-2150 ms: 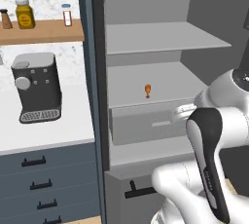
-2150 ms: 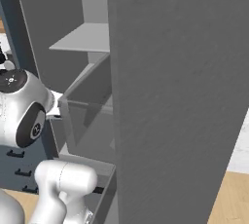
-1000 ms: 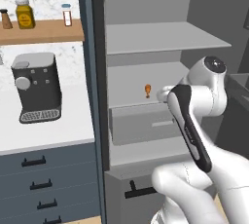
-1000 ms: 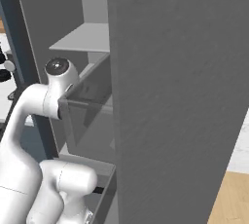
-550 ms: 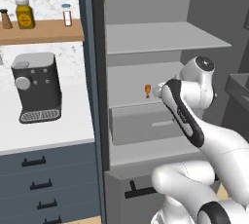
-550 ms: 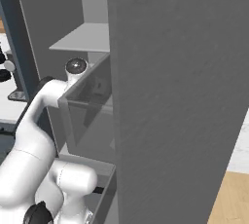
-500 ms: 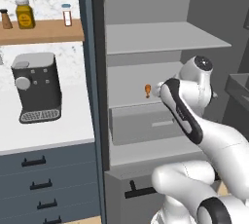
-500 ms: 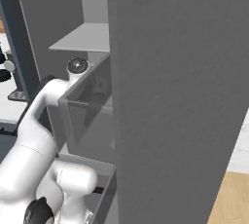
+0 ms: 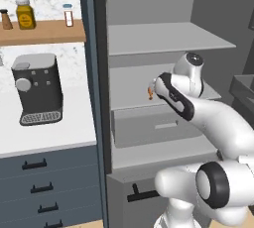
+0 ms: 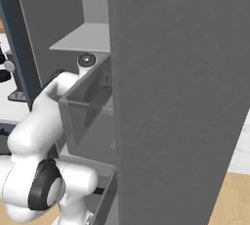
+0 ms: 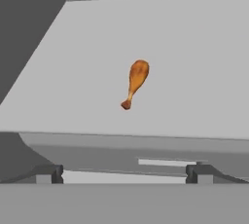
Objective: Place one corn and one chicken drumstick in each tupperware on the nearby counter, to pack two identical lunches.
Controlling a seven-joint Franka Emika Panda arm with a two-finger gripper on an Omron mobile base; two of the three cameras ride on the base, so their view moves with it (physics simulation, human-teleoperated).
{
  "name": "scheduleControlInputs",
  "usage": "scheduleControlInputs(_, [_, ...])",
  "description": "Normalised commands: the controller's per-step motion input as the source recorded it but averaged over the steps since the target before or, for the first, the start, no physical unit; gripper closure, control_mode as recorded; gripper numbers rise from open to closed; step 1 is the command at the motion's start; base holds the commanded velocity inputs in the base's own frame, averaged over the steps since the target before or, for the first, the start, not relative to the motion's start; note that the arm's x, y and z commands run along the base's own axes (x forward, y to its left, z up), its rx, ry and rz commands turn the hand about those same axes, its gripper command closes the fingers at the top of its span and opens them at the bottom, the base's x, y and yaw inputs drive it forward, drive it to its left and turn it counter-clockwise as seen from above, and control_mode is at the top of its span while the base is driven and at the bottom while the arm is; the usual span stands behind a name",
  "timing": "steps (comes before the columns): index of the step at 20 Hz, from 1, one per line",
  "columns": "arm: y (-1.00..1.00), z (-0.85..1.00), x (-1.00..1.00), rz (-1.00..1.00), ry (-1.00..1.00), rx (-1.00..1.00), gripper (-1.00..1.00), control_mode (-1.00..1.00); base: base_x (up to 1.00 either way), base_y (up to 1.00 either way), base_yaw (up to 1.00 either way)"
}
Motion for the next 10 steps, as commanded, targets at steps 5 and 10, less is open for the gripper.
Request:
scheduleControlInputs(5, [0.00,-0.24,0.46,0.00,0.00,0.00,-1.00,-1.00,0.00,0.00,0.00])
scheduleControlInputs(10, [0.00,-0.27,0.25,0.00,0.00,0.00,-1.00,-1.00,0.00,0.00,0.00])
